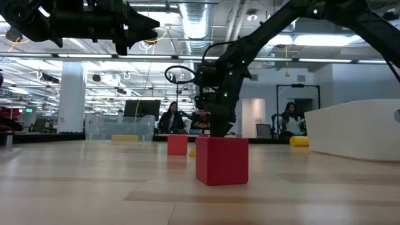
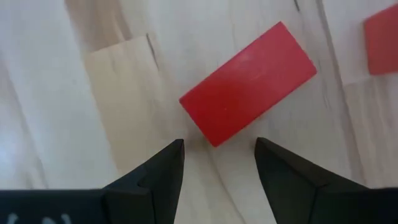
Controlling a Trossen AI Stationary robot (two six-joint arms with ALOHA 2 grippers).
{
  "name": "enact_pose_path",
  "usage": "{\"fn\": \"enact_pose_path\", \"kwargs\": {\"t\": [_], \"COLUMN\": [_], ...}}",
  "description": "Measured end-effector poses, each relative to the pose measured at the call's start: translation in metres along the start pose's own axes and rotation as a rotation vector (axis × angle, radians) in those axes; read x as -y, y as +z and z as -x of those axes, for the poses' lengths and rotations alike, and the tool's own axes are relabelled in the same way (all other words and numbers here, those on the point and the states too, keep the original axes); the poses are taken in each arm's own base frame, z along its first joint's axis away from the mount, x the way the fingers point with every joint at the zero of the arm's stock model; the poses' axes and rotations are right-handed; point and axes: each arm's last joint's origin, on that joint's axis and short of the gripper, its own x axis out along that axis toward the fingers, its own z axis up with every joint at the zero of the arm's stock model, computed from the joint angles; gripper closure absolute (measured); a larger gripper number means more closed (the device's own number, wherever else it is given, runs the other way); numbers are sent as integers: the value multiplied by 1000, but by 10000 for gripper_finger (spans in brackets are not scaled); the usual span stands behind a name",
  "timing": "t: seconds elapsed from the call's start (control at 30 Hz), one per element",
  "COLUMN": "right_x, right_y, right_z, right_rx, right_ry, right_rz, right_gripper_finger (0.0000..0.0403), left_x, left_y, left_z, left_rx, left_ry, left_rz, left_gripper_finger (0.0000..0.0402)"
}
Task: Sort & place blocks by color
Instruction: Put the top red block into the gray bin
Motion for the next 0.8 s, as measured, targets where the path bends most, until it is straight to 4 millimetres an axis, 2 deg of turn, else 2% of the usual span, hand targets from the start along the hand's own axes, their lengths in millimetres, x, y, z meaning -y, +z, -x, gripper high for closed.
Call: {"fn": "enact_pose_path", "kwargs": {"t": [0.23, 0.47, 0.6, 0.7, 0.8], "right_x": [-1, -7, -16, -32, -48], "right_y": [-3, 2, -1, -4, -16], "right_z": [7, 38, 59, 75, 87], "right_rx": [-29, 26, 42, 110, 186], "right_ry": [0, -3, -1, -1, 3], "right_rz": [-112, -123, -135, -101, -71], "right_gripper_finger": [180, 180, 180, 180, 180], "left_x": [0, 0, 0, 0, 0], "left_y": [0, -2, -5, -7, -17], "left_z": [0, 0, -5, -11, -17], "left_rx": [0, -20, -155, -298, -392], "left_ry": [-1, -1, 10, 48, 89], "left_rz": [0, 14, 16, 26, 47], "left_gripper_finger": [194, 194, 194, 194, 194]}}
